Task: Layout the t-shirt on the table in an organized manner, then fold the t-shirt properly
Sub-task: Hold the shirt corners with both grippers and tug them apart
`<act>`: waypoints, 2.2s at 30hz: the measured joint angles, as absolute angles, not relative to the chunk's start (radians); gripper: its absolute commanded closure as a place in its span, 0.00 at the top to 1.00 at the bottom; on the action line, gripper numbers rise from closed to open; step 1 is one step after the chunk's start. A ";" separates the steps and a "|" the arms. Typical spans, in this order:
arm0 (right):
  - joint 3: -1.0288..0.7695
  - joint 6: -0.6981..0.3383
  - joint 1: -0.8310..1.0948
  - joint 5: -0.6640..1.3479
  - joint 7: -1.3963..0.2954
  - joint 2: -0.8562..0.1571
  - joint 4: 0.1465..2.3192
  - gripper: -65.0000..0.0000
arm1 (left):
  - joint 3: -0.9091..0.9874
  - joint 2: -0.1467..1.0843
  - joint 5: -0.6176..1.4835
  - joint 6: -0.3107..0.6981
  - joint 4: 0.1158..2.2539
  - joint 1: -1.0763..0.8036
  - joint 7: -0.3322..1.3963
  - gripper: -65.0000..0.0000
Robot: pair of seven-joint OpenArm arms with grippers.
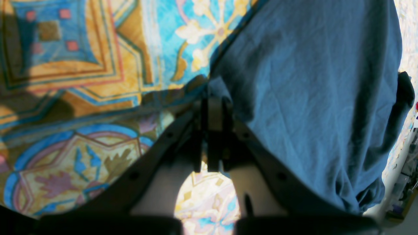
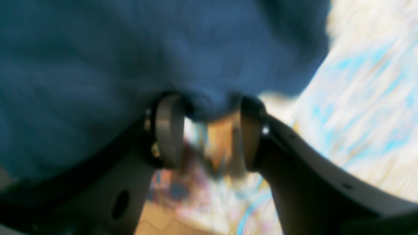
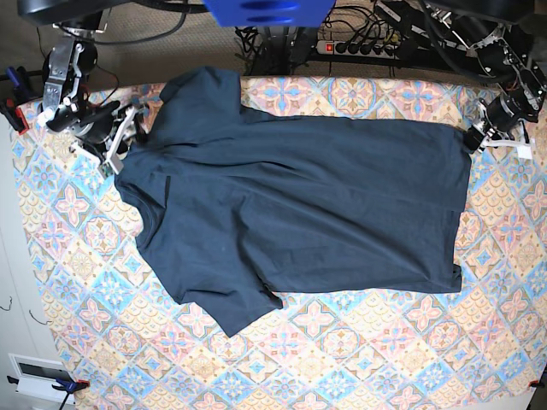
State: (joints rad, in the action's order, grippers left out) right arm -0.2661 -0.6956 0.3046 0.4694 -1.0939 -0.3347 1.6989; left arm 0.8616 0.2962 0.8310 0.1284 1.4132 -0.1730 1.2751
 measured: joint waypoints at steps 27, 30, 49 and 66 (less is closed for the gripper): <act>-0.357 -0.699 0.299 0.479 -1.090 -0.330 1.657 0.07 | 0.862 0.297 0.831 0.128 1.413 -0.173 1.275 0.00; -0.430 -0.695 0.299 0.475 -1.090 -0.337 1.658 0.07 | 0.862 0.297 0.831 0.128 1.413 -0.184 1.275 0.00; -0.340 -0.696 0.437 0.533 -1.159 -0.339 1.872 0.34 | 0.862 0.297 0.836 0.128 1.413 -0.216 1.274 0.00; -0.052 -0.696 0.463 0.558 -1.153 -0.452 1.878 0.33 | 0.861 0.297 0.835 0.128 1.413 -0.214 1.275 0.00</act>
